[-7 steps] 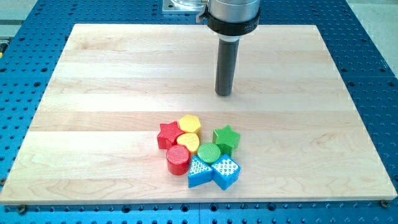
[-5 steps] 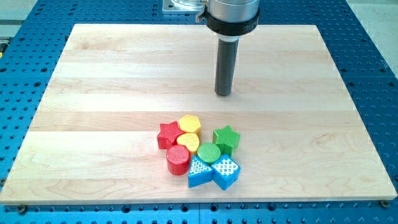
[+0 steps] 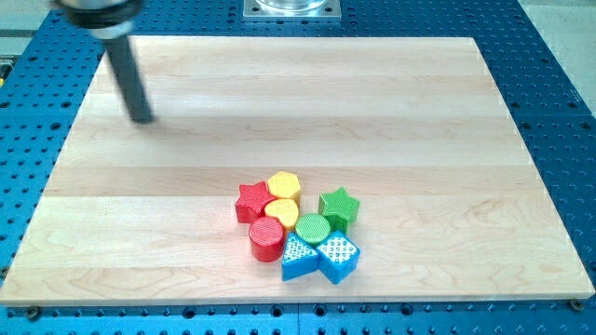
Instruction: Separate the blue blocks
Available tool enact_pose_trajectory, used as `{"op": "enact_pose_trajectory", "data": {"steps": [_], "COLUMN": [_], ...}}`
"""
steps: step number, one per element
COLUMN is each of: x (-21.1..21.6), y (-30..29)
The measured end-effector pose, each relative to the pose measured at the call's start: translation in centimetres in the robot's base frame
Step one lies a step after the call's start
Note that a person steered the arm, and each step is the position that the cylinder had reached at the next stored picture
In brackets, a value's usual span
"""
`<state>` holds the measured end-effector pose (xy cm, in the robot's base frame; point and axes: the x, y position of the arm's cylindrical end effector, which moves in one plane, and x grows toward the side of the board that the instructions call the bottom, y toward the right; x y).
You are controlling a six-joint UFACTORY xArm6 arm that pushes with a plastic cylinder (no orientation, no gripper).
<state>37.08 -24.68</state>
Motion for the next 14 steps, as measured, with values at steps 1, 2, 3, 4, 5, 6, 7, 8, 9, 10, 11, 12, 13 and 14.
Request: {"op": "enact_pose_trajectory", "data": {"steps": [1, 2, 3, 4, 5, 6, 7, 8, 9, 10, 11, 12, 13, 14], "x": [10.9, 22.7, 24.8, 24.7, 24.7, 24.8, 24.0, 23.5, 23.5, 23.2, 22.4, 22.4, 22.4, 20.0], "y": [-2.4, -0.6, 2.9, 10.6, 16.5, 20.5, 26.3, 31.9, 32.1, 33.6, 36.5, 35.8, 35.6, 39.0]}}
